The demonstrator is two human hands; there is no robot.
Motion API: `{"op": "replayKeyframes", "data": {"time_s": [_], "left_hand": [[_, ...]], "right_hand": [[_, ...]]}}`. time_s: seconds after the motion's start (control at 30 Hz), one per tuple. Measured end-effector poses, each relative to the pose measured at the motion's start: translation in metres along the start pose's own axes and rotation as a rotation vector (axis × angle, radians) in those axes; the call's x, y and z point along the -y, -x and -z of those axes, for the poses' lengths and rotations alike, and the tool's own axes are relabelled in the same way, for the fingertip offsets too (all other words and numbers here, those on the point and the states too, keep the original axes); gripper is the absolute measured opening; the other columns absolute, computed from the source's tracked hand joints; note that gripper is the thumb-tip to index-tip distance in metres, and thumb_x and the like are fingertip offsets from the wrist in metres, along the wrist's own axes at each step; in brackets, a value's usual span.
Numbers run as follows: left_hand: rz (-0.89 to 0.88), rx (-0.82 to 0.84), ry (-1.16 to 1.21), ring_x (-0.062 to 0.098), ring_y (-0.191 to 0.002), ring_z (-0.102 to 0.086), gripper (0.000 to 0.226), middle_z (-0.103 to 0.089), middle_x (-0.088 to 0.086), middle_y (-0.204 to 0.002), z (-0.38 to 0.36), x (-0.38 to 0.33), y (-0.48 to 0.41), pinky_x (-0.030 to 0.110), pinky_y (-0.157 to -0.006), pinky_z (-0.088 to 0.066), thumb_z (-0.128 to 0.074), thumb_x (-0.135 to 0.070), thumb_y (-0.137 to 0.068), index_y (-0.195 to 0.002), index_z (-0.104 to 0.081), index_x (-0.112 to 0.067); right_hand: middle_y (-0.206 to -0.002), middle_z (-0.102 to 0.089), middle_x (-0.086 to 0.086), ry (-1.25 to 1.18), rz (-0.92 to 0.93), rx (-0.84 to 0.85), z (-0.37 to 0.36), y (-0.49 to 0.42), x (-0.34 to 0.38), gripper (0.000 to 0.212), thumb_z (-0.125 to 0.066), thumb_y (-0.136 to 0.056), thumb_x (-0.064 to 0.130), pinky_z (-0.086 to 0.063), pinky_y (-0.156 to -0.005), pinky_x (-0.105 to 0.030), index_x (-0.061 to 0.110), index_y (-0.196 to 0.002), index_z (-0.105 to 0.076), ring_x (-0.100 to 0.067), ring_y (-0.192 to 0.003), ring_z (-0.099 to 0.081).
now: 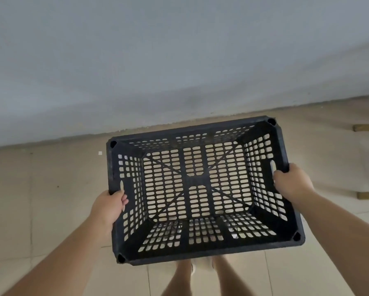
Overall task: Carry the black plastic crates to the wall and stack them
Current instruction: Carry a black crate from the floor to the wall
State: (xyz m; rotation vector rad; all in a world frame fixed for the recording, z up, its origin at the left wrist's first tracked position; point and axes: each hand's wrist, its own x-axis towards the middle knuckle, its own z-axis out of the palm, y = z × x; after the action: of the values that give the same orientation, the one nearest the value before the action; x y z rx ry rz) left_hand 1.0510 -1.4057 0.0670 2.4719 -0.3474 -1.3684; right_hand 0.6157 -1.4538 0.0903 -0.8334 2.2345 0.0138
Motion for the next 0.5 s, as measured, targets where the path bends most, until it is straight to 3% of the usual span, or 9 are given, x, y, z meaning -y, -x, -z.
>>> {"op": "replayKeyframes", "data": {"time_s": [0.13, 0.37, 0.5], "left_hand": [[-0.008, -0.013, -0.028, 0.018, -0.089, -0.066, 0.033, -0.069, 0.009, -0.099, -0.025, 0.008, -0.047, 0.029, -0.077, -0.048, -0.049, -0.019, -0.106, -0.127, -0.063, 0.003], [0.017, -0.002, 0.015, 0.018, -0.088, -0.068, 0.032, -0.069, 0.004, -0.091, -0.053, 0.001, -0.116, 0.043, -0.098, -0.054, -0.052, -0.021, -0.104, -0.125, -0.065, -0.001], [0.020, -0.003, 0.040, 0.018, -0.089, -0.068, 0.028, -0.067, 0.004, -0.088, -0.065, -0.007, -0.138, 0.039, -0.095, -0.055, -0.053, -0.021, -0.105, -0.121, -0.066, -0.003]], "right_hand": [[-0.096, -0.067, -0.014, -0.034, 0.005, 0.008, -0.038, -0.039, 0.001, 0.026, -0.050, -0.093, 0.022, -0.059, -0.080, -0.050, 0.012, -0.116, -0.055, -0.037, -0.085, -0.065], [-0.094, -0.070, -0.013, -0.122, -0.040, 0.013, -0.086, -0.095, 0.000, 0.036, -0.044, -0.085, 0.029, -0.061, -0.076, -0.055, 0.013, -0.112, -0.060, -0.038, -0.083, -0.070], [-0.096, -0.070, -0.013, -0.133, -0.043, 0.005, -0.098, -0.115, 0.008, 0.032, -0.044, -0.090, 0.025, -0.060, -0.073, -0.047, 0.011, -0.114, -0.060, -0.036, -0.084, -0.070]]}}
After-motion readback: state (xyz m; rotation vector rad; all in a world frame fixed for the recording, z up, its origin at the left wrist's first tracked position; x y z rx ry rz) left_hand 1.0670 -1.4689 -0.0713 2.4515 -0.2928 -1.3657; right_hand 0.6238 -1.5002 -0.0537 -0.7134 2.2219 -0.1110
